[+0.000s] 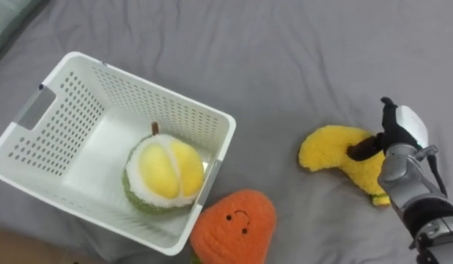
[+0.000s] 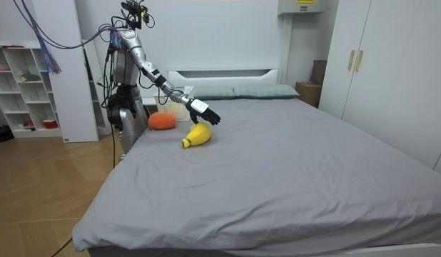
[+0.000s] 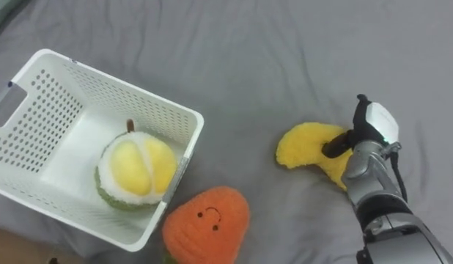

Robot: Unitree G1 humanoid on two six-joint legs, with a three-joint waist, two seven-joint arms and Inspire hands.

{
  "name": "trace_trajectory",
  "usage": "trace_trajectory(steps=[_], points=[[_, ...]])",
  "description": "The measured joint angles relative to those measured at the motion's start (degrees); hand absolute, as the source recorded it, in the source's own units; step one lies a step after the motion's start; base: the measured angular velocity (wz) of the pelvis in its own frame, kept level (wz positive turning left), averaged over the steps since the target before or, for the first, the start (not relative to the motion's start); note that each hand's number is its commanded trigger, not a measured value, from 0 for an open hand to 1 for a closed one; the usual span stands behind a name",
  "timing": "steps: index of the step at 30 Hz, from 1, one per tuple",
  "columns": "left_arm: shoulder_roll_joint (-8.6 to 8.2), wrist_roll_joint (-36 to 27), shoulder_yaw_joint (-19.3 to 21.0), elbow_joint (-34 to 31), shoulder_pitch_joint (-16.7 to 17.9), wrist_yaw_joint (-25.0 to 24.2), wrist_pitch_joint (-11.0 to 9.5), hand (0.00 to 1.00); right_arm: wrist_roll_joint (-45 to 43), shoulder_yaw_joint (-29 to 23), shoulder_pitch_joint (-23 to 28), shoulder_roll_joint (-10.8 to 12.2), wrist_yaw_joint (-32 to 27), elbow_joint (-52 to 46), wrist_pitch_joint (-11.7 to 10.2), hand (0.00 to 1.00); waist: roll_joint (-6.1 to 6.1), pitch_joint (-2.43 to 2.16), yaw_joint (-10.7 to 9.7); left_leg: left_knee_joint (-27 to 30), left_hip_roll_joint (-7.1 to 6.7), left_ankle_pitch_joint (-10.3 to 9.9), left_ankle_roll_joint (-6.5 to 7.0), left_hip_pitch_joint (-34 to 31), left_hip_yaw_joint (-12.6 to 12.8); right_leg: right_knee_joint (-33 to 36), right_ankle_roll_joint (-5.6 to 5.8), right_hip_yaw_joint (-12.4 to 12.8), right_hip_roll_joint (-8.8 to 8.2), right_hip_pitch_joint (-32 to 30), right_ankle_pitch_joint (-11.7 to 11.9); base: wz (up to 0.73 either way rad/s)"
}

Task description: Collect toys from the bed

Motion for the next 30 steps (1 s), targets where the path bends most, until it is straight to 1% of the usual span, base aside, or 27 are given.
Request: trace_trajectory(steps=[6, 11, 12, 13, 14, 15, 19, 24, 27, 30], points=[[0.23, 0.0, -0.4, 0.5, -0.2, -0.8, -0.4, 0.00, -1.2, 0.7, -0.3, 0.0, 2.6, 1.5, -0.2, 0.00, -0.01, 0.01, 0.2, 0.0, -0.05, 0.0, 0.00, 0.0, -0.1, 0.0, 0.00, -0.2, -0.07, 0.0, 0.0, 0.01], [0.38, 0.1, -1.0, 0.5, -0.2, -1.3, -0.3, 0.00, -1.3, 2.1, -0.3, 0.0, 5.7, 1.6, 0.4, 0.00, 0.01, 0.02, 0.4, 0.0, -0.03, 0.0, -0.03, 0.1, 0.4, 0.0, 0.00, 0.0, -0.11, 0.0, 0.0, -0.03], [0.40, 0.1, -1.0, 0.5, -0.2, -1.7, -0.3, 0.00, -1.3, 2.2, -0.3, 0.0, 6.8, 1.6, 0.7, 0.13, 0.02, 0.03, 0.5, 0.1, -0.03, 0.0, -0.02, 0.1, 0.4, 0.0, 0.00, 0.0, -0.13, 0.0, 0.0, 0.00], [0.39, 0.1, -1.1, 0.5, -0.2, -2.0, -0.3, 0.00, -1.3, 2.2, -0.2, 0.0, 7.9, 1.6, 0.8, 0.44, 0.02, 0.03, 0.5, 0.1, -0.03, 0.0, -0.02, 0.1, 0.5, 0.0, 0.00, 0.1, -0.15, 0.0, 0.0, 0.00], [0.39, 0.1, -1.1, 0.5, -0.2, -2.0, -0.3, 0.00, -1.6, 2.2, -0.2, 0.0, 8.4, 1.6, 0.8, 0.56, 0.02, 0.03, 0.4, 0.1, -0.03, 0.0, -0.03, 0.1, 0.5, 0.0, 0.00, 0.1, -0.15, 0.0, 0.0, 0.00], [0.39, 0.0, -1.1, 0.5, -0.2, -2.0, -0.3, 0.00, -2.0, 2.3, -0.2, 0.0, 9.5, 1.6, 0.8, 0.76, 0.02, 0.02, 0.4, 0.1, -0.02, 0.0, -0.03, 0.1, 0.6, 0.0, 0.00, 0.2, -0.15, 0.0, 0.0, 0.00], [0.42, 0.0, -1.0, 0.5, -0.8, -2.0, -0.3, 0.00, -3.7, 2.3, -0.2, -0.1, 11.7, 1.5, 0.7, 1.00, 0.04, 0.01, 0.4, 0.3, -0.01, 0.0, -0.03, 0.1, 0.8, 0.1, 0.00, 0.2, -0.17, 0.0, 0.0, 0.00], [0.45, -0.7, -1.0, 0.5, -2.0, -2.0, -1.0, 0.00, -4.2, 2.2, -0.2, -1.7, 12.4, 0.9, 0.7, 1.00, 0.09, -0.03, 0.6, 0.4, 0.00, 0.0, -0.03, 0.3, 0.9, 0.1, 0.00, 0.3, -0.17, 0.1, 0.0, 0.00], [0.49, -2.3, -1.0, 0.5, -2.1, -2.0, -1.1, 0.00, -4.4, 2.3, 0.0, -1.7, 12.9, 1.1, 0.8, 1.00, 0.11, -0.04, 0.7, 0.4, 0.00, 0.0, -0.03, 0.5, 0.9, 0.1, 0.00, 0.2, -0.17, 0.4, 0.0, 0.00], [0.69, -2.3, -1.0, 0.5, -2.0, -2.0, -1.0, 0.00, -5.1, 2.5, 1.0, -1.7, 13.9, 1.1, 0.9, 1.00, 0.05, -0.08, 1.0, 0.4, 0.02, 0.0, -0.03, 0.6, 0.8, 0.1, 0.00, 0.2, -0.15, 0.5, 0.0, 0.00]])
